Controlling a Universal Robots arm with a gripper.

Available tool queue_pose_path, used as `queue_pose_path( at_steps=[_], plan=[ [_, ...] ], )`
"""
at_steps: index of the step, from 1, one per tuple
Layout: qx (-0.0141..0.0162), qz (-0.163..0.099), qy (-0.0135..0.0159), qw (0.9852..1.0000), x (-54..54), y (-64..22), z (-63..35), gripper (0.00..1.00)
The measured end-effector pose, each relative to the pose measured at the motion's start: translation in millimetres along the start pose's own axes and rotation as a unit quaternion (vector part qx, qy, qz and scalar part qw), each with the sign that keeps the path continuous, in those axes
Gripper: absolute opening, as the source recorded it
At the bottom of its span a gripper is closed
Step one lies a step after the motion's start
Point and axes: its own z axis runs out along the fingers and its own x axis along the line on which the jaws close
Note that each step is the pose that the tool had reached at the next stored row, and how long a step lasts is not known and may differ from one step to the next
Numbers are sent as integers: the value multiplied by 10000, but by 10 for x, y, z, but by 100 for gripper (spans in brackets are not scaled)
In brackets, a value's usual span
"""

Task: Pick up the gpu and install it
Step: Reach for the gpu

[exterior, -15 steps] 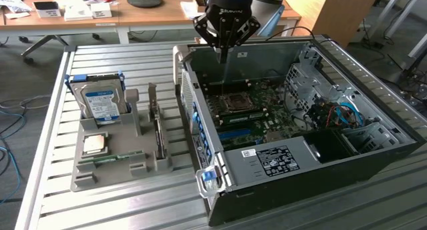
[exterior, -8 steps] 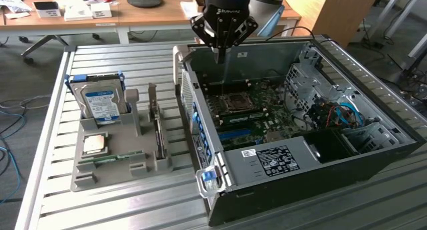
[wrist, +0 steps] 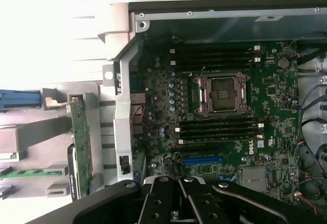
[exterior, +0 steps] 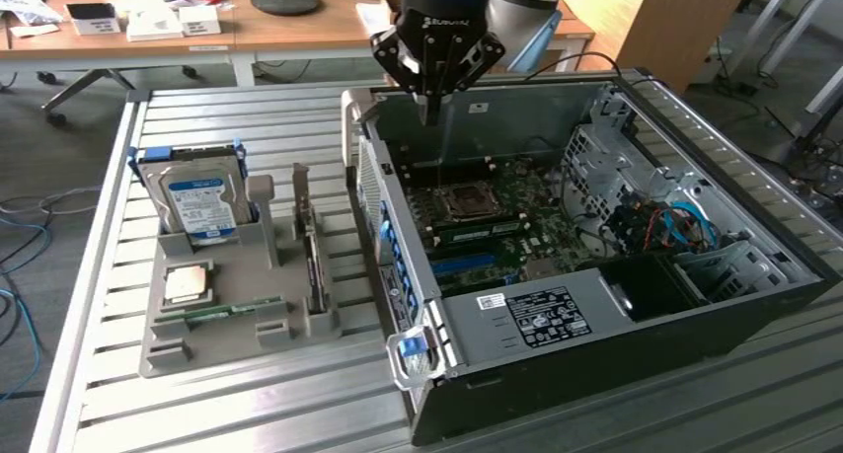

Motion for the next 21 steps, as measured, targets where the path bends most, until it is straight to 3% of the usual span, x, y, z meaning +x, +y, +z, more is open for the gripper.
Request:
queue_pose_path(
  at_steps=[21],
  plan=[
    [0, 0, 0, 10000, 156, -12, -4, 11]
  ],
)
